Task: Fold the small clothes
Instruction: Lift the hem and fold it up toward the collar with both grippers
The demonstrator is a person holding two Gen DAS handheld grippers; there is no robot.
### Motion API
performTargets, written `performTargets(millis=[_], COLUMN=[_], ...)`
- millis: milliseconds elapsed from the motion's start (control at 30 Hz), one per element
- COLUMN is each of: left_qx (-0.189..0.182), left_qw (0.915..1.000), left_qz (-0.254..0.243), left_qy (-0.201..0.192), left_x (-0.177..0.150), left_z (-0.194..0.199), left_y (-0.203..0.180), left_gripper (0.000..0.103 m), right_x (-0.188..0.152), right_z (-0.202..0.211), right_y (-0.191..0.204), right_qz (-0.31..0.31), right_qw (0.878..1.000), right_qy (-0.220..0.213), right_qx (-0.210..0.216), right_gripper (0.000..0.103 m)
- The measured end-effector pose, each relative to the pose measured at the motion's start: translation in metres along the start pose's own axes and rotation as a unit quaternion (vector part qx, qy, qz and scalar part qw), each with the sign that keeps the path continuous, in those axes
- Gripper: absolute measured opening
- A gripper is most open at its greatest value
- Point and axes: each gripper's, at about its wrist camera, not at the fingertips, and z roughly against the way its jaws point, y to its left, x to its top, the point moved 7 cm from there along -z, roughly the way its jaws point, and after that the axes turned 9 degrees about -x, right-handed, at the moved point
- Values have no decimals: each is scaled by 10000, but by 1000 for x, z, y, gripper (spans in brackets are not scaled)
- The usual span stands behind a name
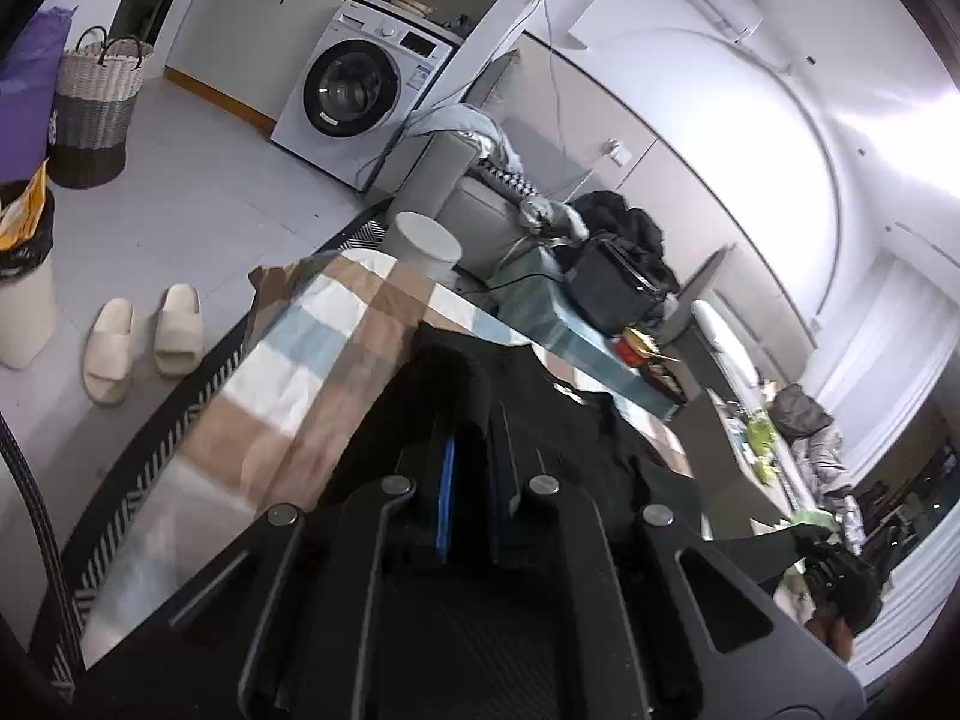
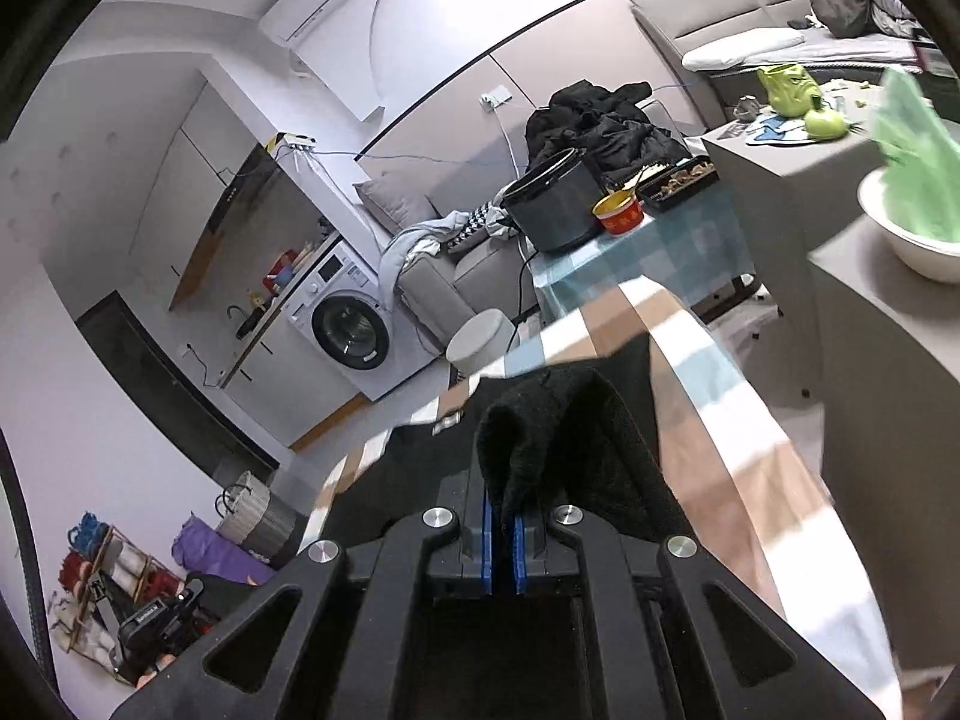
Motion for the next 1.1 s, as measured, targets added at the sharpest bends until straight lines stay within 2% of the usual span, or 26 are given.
performTargets(millis=[100, 133, 167, 267, 333, 400, 467, 567, 700, 767, 800, 833, 867, 900, 1000, 1100], left_qx=[220, 383, 571, 842, 969, 1046, 1121, 1128, 1090, 1057, 1035, 997, 982, 994, 941, 940], left_qw=[9997, 9991, 9979, 9947, 9933, 9923, 9890, 9844, 9780, 9765, 9765, 9761, 9749, 9743, 9769, 9764], left_qz=[15, 1, -6, 66, 128, 98, 27, -55, -377, -533, -594, -640, -652, -648, -580, -585], left_qy=[106, 191, 316, 588, 622, 652, 960, 1345, 1738, 1799, 1796, 1824, 1890, 1914, 1830, 1855], left_x=[14, 17, 16, 9, -1, -14, -34, -67, -102, -113, -117, -121, -125, -128, -133, -141], left_z=[-39, -50, -59, -71, -64, -53, -45, -32, -26, -28, -29, -31, -33, -35, -31, -24], left_y=[10, 13, 19, 34, 44, 54, 63, 73, 71, 68, 66, 64, 64, 64, 65, 64], left_gripper=[7, 8, 10, 36, 63, 67, 67, 67, 67, 65, 53, 34, 24, 10, 8, 7], right_x=[16, 20, 20, 14, 7, -4, -20, -52, -87, -96, -99, -102, -102, -103, -106, -108], right_z=[-33, -46, -54, -71, -65, -54, -44, -39, -39, -42, -44, -46, -48, -50, -49, -44], right_y=[1, 0, -3, -22, -35, -50, -64, -82, -91, -91, -89, -89, -88, -88, -87, -89], right_qz=[-8, 8, 11, -105, -70, 86, 363, 795, 1294, 1404, 1427, 1423, 1444, 1471, 1589, 1560], right_qw=[9999, 9997, 9992, 9956, 9945, 9922, 9872, 9757, 9640, 9612, 9614, 9624, 9628, 9629, 9596, 9579], right_qy=[-21, 46, 174, 575, 639, 664, 875, 1422, 1921, 2043, 2071, 2079, 2062, 2054, 2088, 2203], right_qx=[-123, -230, -358, -729, -830, -1051, -1285, -1468, -1306, -1212, -1116, -1020, -986, -949, -1011, -974], right_gripper=[5, 9, 17, 33, 44, 47, 48, 48, 48, 48, 48, 47, 34, 26, 12, 10])
